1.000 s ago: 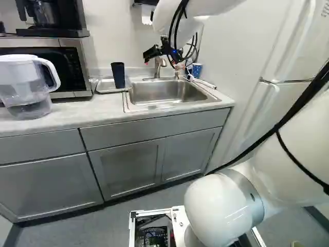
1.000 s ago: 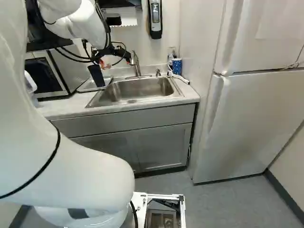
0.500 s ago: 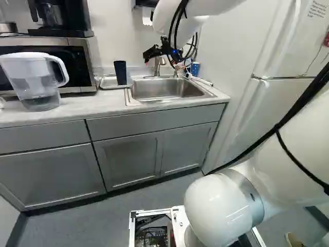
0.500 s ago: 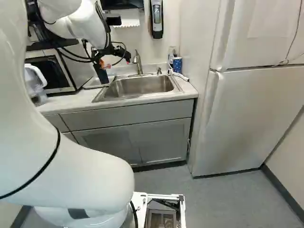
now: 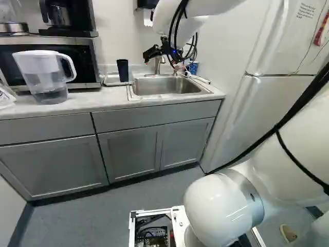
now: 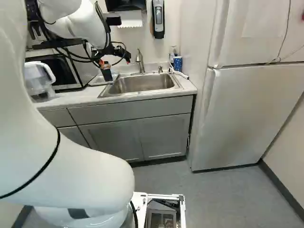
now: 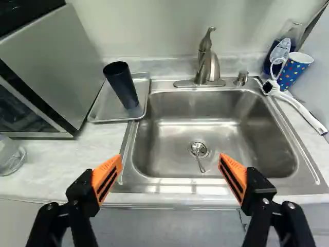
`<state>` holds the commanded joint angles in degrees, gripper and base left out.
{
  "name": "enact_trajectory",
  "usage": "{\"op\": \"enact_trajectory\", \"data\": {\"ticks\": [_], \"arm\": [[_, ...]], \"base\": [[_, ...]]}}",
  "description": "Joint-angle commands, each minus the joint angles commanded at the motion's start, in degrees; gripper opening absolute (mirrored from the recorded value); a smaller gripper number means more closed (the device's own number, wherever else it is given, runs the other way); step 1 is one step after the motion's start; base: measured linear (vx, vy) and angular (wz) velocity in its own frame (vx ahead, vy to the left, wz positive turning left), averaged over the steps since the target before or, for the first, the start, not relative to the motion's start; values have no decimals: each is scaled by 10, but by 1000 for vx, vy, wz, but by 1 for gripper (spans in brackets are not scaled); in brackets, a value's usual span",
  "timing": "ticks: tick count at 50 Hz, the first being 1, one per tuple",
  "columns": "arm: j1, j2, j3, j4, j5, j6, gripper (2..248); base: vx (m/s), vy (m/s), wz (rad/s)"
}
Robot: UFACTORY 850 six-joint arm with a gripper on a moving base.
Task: Rinse the cup and place it in the tray
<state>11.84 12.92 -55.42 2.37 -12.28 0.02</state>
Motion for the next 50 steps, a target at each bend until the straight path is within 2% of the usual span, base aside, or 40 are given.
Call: {"op": "enact_trajectory", "data": {"ticks": [50], "arm": [[0, 0, 0, 0, 0, 0, 247]], "base": [[-117, -1, 12]]}}
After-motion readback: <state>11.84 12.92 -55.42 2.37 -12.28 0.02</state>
